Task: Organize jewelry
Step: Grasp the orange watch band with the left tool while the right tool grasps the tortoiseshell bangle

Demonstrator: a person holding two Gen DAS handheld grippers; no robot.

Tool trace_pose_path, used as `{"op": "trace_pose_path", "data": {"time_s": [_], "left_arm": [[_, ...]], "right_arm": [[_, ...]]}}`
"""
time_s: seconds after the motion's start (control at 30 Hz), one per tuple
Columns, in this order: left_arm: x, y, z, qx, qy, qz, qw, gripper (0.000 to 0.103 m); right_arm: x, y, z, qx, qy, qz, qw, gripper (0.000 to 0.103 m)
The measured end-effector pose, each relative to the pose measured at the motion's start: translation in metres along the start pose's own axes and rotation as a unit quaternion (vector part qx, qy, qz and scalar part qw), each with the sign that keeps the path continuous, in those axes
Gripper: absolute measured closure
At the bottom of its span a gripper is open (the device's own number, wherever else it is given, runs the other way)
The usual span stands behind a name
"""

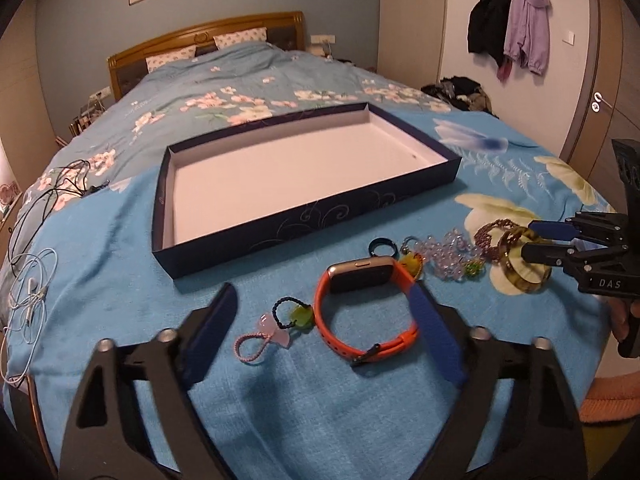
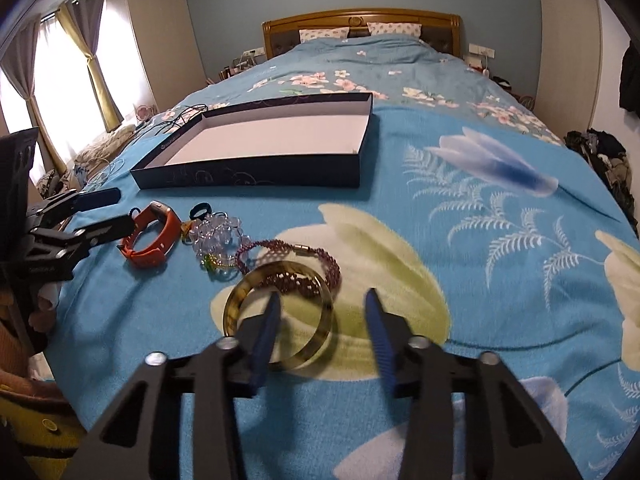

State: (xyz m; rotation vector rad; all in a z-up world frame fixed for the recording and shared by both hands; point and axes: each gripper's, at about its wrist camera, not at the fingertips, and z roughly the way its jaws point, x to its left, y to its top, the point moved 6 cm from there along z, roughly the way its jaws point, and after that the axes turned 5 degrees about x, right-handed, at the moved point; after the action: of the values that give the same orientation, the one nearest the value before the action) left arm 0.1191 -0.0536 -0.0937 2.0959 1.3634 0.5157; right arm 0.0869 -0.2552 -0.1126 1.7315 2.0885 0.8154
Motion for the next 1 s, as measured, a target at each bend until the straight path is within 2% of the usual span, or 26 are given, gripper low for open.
{"op": "trace_pose_path", "data": {"time_s": [0.07,0.1,0.2,0.4,0.47,0.6,0.73,0.87,1.0], "left_arm": [[0.001,0.001,0.006,0.012,-0.001,0.006,0.9999,0.033],[0.001,0.001,0.01,0.019,0.001,0.01,0.9998,0.041],[-0.001,0.002,0.018,0.032,-0.008,0.022,0.9992,0.054],[-0.004,0.006,0.021,0.038,-0.007,0.058,0.9976,0.069],[-0.003,0.008,0.019,0.036,-0.006,0.066,0.9972,0.072],[-0.005,0.013,0.013,0.027,-0.013,0.091,0.9954,0.072],[-0.009,0.012,0.018,0.04,-0.023,0.106,0.9933,0.072],[-0.013,0.007,0.026,0.053,-0.027,0.114,0.9917,0.077],[-0.016,0.001,0.032,0.063,-0.029,0.117,0.9907,0.087]], "right_arm": [[0.0,0.0,0.0,0.001,0.002,0.0,1.0,0.075],[0.0,0.0,0.0,0.003,0.002,-0.001,1.0,0.08],[-0.001,0.001,0.001,0.008,0.003,-0.001,1.0,0.087],[-0.001,0.004,0.002,0.018,0.004,-0.006,1.0,0.089],[-0.003,0.005,0.002,0.02,0.007,-0.003,1.0,0.089],[-0.003,0.005,0.002,0.021,0.011,-0.001,1.0,0.089],[-0.004,0.006,0.003,0.023,0.008,-0.004,1.0,0.088],[-0.003,0.006,0.004,0.026,0.006,-0.008,1.0,0.088],[-0.004,0.008,0.004,0.029,0.003,-0.009,1.0,0.092]]}}
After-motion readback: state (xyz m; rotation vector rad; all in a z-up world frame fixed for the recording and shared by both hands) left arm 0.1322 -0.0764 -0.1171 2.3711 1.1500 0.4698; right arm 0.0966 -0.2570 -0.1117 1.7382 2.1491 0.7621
